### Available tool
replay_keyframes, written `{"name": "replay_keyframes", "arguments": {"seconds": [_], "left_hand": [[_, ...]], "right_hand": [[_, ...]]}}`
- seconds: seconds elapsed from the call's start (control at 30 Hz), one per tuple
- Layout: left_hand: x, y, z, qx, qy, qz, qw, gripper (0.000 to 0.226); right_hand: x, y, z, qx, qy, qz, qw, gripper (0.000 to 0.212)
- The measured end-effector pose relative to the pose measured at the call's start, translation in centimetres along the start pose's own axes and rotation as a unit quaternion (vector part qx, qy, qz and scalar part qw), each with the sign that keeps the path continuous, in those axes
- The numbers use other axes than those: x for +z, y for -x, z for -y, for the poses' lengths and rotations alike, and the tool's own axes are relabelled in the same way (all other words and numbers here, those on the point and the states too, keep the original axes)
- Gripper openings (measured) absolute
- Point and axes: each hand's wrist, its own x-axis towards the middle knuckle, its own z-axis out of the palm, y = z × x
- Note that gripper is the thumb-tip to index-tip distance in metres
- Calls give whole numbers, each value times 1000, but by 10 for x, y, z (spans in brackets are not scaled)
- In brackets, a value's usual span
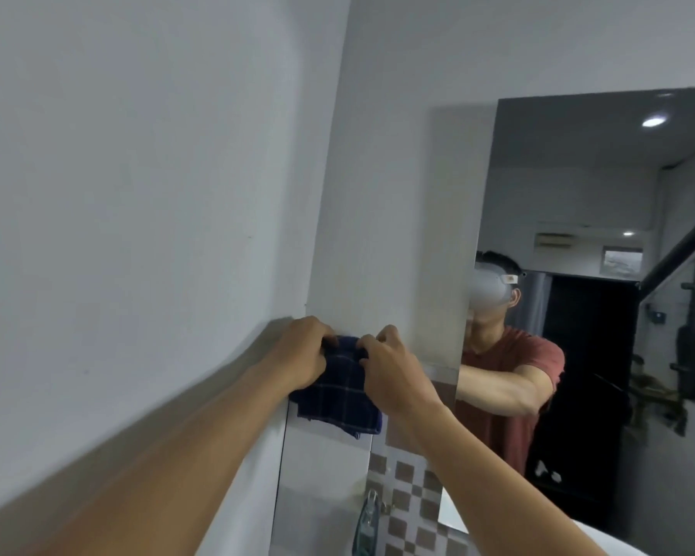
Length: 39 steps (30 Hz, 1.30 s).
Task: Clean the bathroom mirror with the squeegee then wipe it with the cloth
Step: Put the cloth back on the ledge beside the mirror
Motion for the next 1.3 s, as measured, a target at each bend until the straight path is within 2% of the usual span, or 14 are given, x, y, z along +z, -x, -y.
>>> {"name": "replay_keyframes", "arguments": {"seconds": [0.13,0.27,0.43,0.6,0.87,1.07,1.17,1.3], "left_hand": [[2,-1,0,-20,0,47,999,38],[-3,0,-1,-43,16,91,995,39],[-3,5,-3,-15,24,64,998,34],[14,21,9,-21,93,88,992,49],[30,26,15,-32,169,43,984,39],[34,27,16,-41,109,20,993,33],[38,32,16,-18,35,-44,998,37],[44,43,15,15,52,-101,993,47]], "right_hand": [[-4,-2,-2,9,-32,33,999,26],[-7,-1,-3,6,-13,76,997,25],[-10,11,-3,-40,-20,75,996,33],[-3,17,-9,-48,-59,63,995,47],[-3,15,-15,-33,-97,72,992,44],[0,13,-8,-25,-48,64,996,41],[6,23,-3,-28,-24,26,999,42],[10,34,-4,-30,-34,2,999,48]]}}
